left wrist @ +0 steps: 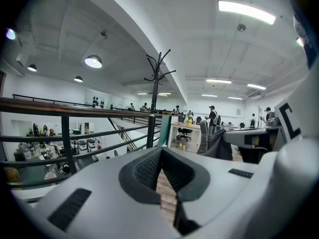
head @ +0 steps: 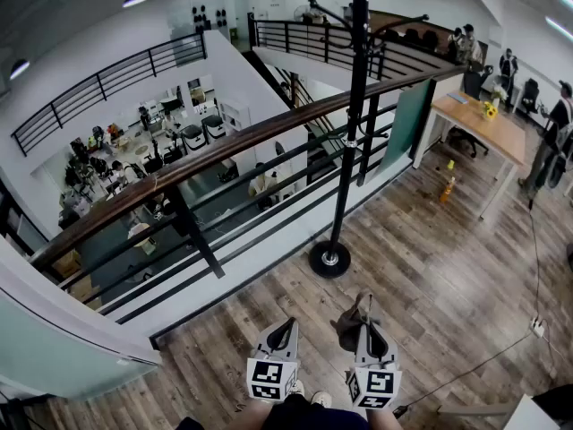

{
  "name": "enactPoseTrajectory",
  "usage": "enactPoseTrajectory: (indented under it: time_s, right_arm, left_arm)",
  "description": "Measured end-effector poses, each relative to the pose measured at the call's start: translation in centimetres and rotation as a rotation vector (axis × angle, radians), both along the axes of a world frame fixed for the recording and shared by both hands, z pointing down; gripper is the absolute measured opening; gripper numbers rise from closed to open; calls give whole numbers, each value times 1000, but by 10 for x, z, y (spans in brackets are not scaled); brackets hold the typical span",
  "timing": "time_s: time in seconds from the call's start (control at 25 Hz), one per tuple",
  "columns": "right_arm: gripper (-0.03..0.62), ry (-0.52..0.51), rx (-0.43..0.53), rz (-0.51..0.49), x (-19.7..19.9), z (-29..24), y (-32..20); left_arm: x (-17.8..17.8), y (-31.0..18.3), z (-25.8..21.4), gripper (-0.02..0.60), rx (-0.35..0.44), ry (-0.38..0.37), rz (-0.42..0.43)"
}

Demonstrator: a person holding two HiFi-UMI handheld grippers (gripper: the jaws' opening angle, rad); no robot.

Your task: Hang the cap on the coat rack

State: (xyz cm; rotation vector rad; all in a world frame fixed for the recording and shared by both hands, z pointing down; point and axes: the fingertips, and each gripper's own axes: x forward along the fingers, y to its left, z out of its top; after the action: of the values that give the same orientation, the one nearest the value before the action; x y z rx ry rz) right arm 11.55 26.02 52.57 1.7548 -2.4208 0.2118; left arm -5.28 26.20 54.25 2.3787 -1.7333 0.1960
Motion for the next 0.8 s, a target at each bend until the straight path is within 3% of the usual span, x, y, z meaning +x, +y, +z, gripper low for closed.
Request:
enactPoseTrajectory:
  time_s: [0.32,0.56,0.8]
  right_arm:
    - [21,45,-3,-5,-5,6,13]
    - [25,20,-5,-45,-15,5,6]
    - [25,45,2,-9,-14,10,-9]
  left_arm:
    - [6,5,-2,3,7,-1,16]
    - [8,-1,3,3,-20,9,43]
    - [-3,-13,12,3,-30,9,59]
